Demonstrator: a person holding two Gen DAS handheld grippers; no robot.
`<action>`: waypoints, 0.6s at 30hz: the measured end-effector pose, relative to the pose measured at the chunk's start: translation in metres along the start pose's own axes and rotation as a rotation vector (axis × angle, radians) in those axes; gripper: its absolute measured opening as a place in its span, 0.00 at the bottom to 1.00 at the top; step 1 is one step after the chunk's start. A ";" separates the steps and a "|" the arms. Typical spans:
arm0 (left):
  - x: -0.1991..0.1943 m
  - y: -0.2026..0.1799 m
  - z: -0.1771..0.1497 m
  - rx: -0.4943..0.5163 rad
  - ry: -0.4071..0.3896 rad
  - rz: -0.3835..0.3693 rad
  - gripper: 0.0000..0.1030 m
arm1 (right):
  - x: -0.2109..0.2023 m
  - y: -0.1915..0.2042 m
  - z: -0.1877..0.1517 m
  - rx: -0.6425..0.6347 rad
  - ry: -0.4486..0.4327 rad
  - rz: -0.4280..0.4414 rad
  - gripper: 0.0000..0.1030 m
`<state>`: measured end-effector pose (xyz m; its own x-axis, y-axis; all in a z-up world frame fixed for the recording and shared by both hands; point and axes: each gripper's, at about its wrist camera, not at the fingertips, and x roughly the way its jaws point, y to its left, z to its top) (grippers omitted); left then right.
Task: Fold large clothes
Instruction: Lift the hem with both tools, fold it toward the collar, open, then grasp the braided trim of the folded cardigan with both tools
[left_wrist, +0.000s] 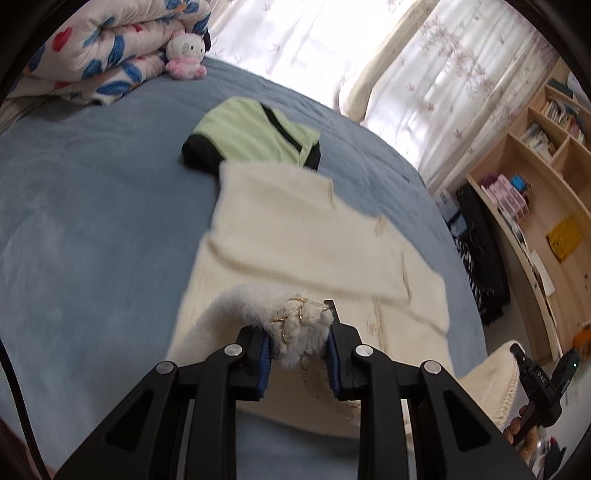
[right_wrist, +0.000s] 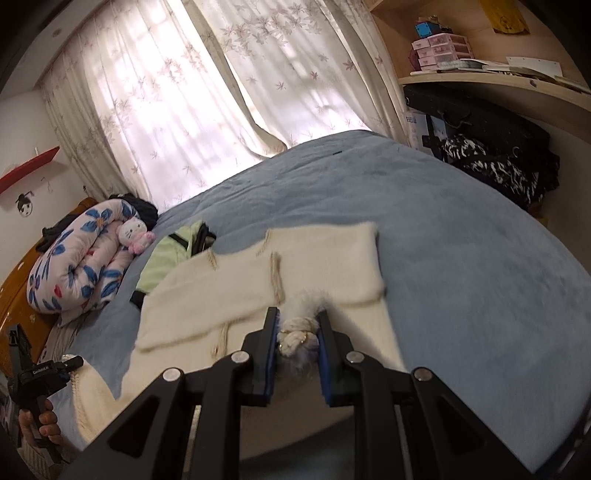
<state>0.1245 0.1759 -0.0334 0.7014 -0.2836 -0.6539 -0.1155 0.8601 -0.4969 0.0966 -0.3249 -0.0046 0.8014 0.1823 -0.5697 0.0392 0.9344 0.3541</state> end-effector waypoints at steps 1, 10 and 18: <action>0.008 -0.002 0.013 0.005 -0.012 0.011 0.21 | 0.007 0.000 0.008 0.003 -0.006 -0.004 0.17; 0.131 0.028 0.113 -0.094 0.000 0.071 0.26 | 0.146 -0.019 0.083 0.093 0.052 -0.061 0.24; 0.214 0.063 0.129 -0.097 0.157 0.113 0.42 | 0.228 -0.060 0.070 0.107 0.239 -0.048 0.43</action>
<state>0.3577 0.2243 -0.1309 0.5626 -0.2573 -0.7857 -0.2598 0.8472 -0.4635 0.3187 -0.3614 -0.1033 0.6339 0.2179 -0.7421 0.1464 0.9083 0.3918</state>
